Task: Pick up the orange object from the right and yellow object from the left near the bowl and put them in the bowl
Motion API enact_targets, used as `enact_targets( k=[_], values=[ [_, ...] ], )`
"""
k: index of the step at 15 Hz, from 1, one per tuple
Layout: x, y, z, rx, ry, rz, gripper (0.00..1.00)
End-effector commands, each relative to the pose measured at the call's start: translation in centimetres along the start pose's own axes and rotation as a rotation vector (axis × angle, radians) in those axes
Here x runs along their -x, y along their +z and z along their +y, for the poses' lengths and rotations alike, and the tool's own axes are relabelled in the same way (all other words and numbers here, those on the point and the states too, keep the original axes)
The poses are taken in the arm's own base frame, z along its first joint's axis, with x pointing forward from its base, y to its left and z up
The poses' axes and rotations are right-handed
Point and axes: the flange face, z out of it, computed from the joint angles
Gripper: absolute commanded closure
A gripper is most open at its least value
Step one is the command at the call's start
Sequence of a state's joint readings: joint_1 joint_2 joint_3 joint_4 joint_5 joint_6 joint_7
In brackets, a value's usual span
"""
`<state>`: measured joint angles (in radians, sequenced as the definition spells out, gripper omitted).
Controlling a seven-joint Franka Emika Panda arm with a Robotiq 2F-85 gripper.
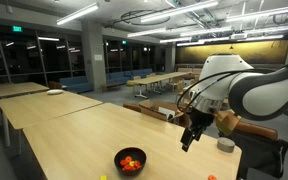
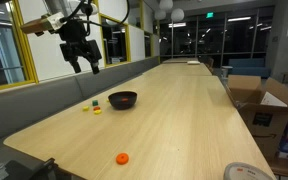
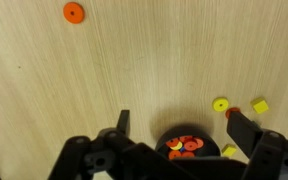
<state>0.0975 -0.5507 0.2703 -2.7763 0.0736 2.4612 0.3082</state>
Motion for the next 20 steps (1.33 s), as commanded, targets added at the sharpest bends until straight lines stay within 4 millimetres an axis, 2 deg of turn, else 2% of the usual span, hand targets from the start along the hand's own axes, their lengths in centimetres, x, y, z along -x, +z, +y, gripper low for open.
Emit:
enact_targets(
  k=[1, 6, 9, 15, 20],
  values=[
    [0.0, -0.1, 0.0, 0.0, 0.0, -0.001, 0.0],
    [0.0, -0.1, 0.0, 0.0, 0.0, -0.001, 0.0],
    [-0.6, 0.2, 1.4, 0.016, -0.015, 0.006, 0.0],
    [-2.8, 3.2, 7.4, 0.084, 0.029, -0.008, 0.0],
    [-4.7, 8.1, 11.8, 0.135, 0.107, -0.003, 0.0]
  ],
)
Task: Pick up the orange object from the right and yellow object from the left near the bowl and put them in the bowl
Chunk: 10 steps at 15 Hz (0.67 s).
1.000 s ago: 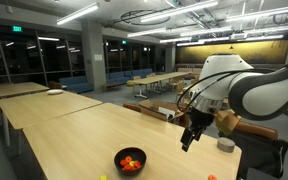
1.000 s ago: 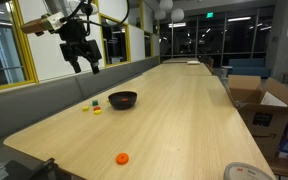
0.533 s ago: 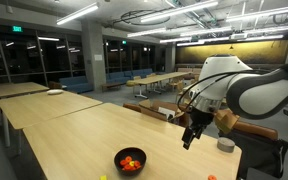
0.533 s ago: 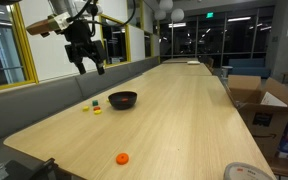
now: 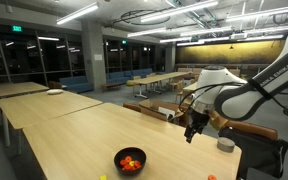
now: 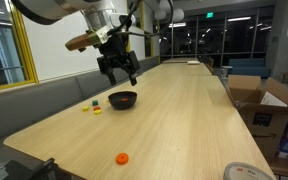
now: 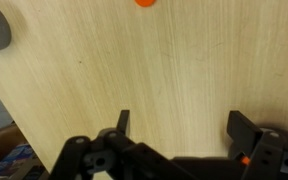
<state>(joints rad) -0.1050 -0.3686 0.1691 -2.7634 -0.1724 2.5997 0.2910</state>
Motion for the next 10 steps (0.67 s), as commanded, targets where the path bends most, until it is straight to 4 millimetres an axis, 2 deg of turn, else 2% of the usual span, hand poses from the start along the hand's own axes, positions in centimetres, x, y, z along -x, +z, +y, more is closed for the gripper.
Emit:
enact_targets(
  k=[1, 5, 10],
  values=[
    [-1.9, 3.8, 1.7, 0.012, 0.066, 0.008, 0.0],
    [-1.6, 7.4, 2.4, 0.025, 0.163, -0.028, 0.0],
    [0.1, 10.9, 2.5, -0.003, 0.258, -0.096, 0.0]
  ],
)
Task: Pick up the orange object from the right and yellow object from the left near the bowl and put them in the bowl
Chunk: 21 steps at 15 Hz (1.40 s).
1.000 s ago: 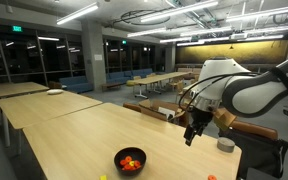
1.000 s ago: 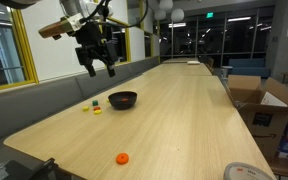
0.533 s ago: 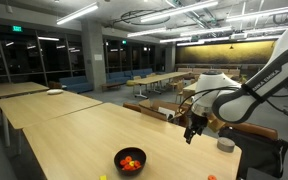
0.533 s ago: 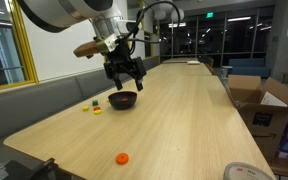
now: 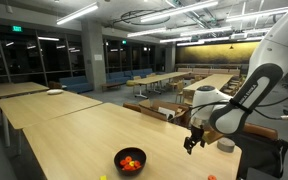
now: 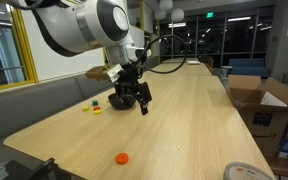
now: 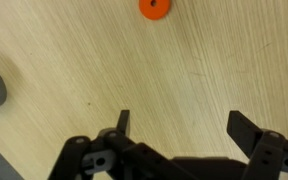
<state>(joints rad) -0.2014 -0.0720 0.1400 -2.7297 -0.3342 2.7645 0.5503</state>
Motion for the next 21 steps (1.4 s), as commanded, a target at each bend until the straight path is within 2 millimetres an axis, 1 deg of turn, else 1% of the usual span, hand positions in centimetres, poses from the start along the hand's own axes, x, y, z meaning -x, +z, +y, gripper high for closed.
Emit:
enact_targets(
  k=[1, 5, 6, 9, 11, 16, 21],
  values=[
    [0.1, 2.1, 0.2, -0.031, 0.063, -0.006, 0.0],
    [1.1, 4.3, 1.6, -0.051, 0.104, -0.023, 0.0],
    [0.7, 5.0, 1.8, -0.051, 0.112, -0.028, 0.0],
    [1.4, 6.9, 3.0, -0.044, 0.149, -0.043, 0.0],
    [1.8, 8.0, 3.3, -0.045, 0.168, -0.057, 0.0],
    [2.7, 9.9, 2.9, -0.066, 0.184, -0.085, 0.0],
    [3.1, 10.9, 2.8, -0.08, 0.225, -0.088, 0.0]
  ],
)
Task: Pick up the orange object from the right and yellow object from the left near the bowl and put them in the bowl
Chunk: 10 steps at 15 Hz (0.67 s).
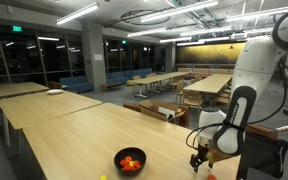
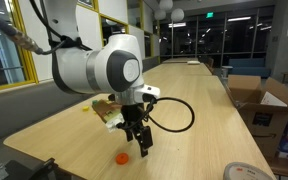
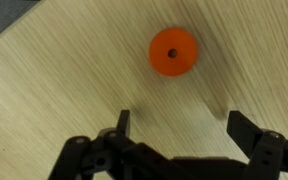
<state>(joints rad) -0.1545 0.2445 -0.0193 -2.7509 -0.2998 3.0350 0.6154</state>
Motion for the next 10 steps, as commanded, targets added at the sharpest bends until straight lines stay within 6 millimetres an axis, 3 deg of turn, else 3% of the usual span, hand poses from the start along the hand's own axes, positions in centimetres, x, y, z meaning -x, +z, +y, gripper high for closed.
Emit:
enact_targets(
  k=[1, 10],
  values=[
    [-0.15, 0.29, -0.1, -0.029, 0.046, 0.027, 0.0],
    [-0.05, -0.03, -0.6, -0.022, 0.132, 0.042, 0.0]
  ],
)
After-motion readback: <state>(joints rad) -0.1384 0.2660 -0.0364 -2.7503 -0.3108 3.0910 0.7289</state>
